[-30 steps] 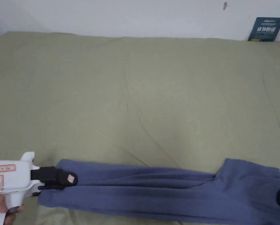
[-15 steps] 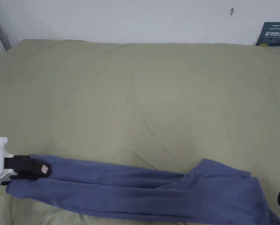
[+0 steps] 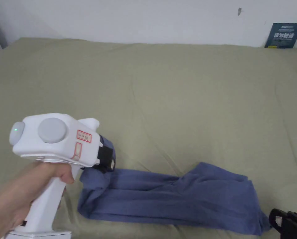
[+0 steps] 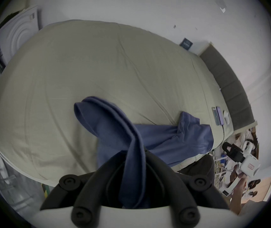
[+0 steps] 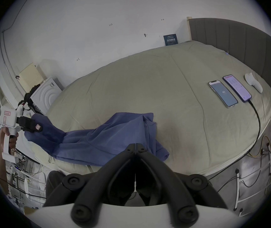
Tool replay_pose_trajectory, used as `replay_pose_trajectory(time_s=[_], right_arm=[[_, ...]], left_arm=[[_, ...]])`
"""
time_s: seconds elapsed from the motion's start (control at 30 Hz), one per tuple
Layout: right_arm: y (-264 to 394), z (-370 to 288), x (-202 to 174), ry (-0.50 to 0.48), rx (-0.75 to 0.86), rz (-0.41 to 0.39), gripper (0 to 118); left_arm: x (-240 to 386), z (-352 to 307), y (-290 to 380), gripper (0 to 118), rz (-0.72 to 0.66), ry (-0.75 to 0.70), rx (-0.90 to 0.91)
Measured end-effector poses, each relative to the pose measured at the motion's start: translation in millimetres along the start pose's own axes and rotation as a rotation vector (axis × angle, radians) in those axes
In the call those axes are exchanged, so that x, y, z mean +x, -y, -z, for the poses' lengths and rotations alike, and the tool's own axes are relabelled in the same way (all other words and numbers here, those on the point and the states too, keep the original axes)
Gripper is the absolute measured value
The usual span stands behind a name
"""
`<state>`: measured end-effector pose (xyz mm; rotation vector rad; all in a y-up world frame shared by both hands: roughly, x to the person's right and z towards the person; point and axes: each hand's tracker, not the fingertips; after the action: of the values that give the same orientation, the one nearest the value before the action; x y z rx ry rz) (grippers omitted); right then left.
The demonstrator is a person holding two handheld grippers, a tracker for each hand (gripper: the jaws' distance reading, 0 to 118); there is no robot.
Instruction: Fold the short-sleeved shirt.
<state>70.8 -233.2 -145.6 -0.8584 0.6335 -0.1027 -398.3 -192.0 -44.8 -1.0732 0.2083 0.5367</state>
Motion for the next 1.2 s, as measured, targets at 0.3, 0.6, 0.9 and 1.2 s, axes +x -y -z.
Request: replay_pose_trajectory(time_s=[0.3, 0.6, 0.9, 1.2], right_arm=[[14, -4, 11, -0.011, -0.021, 0.027, 0], [19, 1, 10, -0.022, -0.050, 0.049, 0], [19, 10, 3, -0.041, -0.069, 0.043, 0], [23, 21, -7, -0.062, -0.102, 0.051, 0]], left_arm=[[75, 105, 21, 10, 0.188, -0.177, -0.152], [94, 114, 29, 113, 0.001, 0.133, -0.068], [34, 32, 37, 0, -0.038, 0.238, 0.084], [-14, 68, 44, 0, -0.185, 0.213, 0.016]])
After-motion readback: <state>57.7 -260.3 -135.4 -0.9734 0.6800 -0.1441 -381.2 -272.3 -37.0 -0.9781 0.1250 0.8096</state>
